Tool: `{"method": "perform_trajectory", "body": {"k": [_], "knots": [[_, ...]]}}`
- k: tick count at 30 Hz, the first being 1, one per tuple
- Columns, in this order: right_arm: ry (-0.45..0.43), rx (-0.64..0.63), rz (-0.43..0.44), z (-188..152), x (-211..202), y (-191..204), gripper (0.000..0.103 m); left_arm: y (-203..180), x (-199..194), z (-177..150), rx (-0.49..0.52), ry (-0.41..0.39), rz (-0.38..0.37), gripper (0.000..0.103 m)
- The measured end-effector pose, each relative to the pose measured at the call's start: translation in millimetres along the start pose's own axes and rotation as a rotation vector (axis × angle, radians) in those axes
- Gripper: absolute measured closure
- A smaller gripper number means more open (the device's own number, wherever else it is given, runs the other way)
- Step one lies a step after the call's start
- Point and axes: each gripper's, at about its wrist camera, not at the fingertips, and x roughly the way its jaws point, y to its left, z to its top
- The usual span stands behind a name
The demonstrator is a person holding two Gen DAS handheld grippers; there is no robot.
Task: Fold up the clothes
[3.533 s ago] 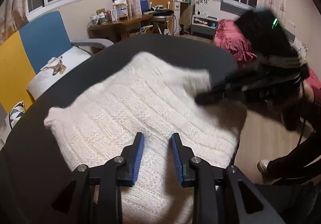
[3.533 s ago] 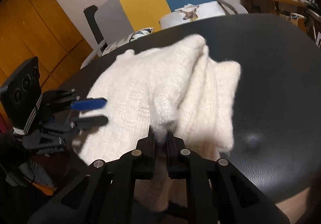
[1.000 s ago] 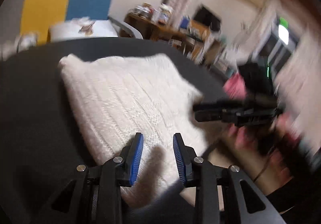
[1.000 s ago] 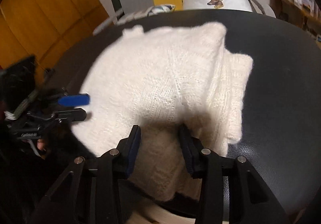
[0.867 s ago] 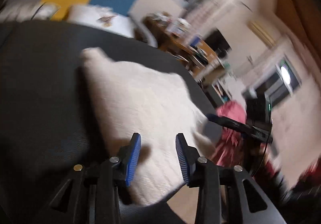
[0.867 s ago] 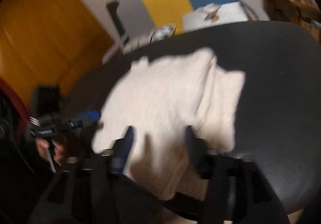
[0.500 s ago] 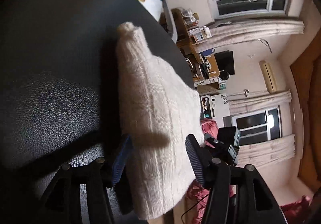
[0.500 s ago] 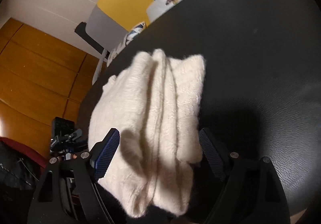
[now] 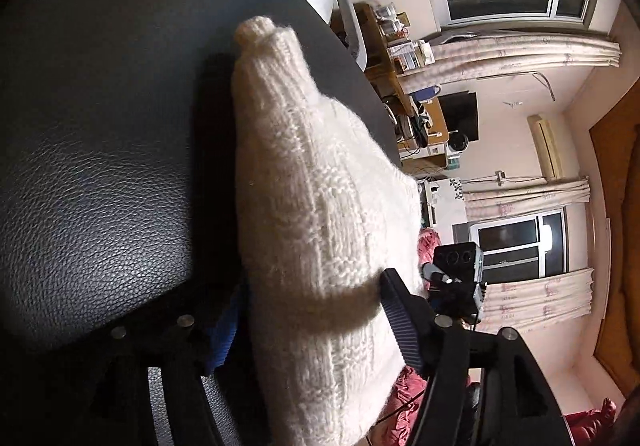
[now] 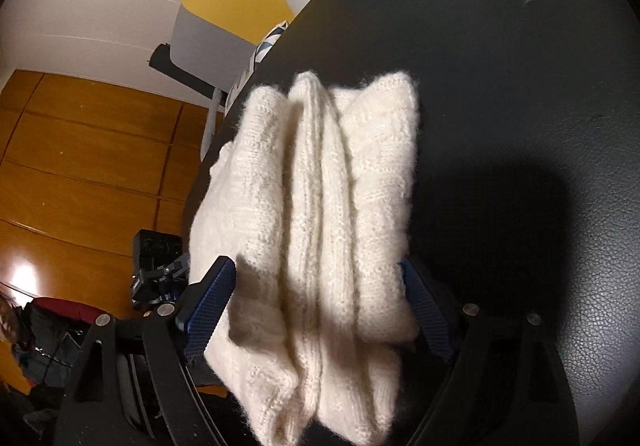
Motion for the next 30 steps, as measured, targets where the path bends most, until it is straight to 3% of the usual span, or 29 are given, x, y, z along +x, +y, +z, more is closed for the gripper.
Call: {"method": "perform_trajectory", "body": {"k": [7, 11, 14, 15, 18, 19, 25, 30], "knots": [[0.042, -0.050, -0.021, -7, 7, 11, 0.016, -3, -1, -2, 0.019, 0.009, 0.030, 0.034], [0.048, -0.085, -0.024, -10, 15, 14, 0.009, -10, 3, -2, 0.035, -0.007, 0.063, 0.032], [0.076, -0.209, -0.129, -15, 28, 34, 0.002, -16, 8, -2, 0.072, -0.015, 0.094, 0.032], [0.086, -0.253, -0.168, -16, 32, 41, 0.005, -19, 8, -2, 0.089, -0.015, 0.106, 0.039], [0.086, -0.265, -0.221, -20, 34, 47, 0.043, -30, 8, -4, 0.156, -0.030, 0.120, 0.060], [0.077, -0.267, -0.226, -22, 33, 49, 0.048, -35, 6, -6, 0.187, -0.050, 0.137, 0.062], [0.018, -0.312, -0.272, -35, 30, 64, 0.053, -60, -23, -24, 0.323, -0.179, 0.112, 0.068], [0.019, -0.394, -0.215, -33, 49, 96, 0.055, -62, -86, -40, 0.357, -0.320, 0.093, 0.068]]}}
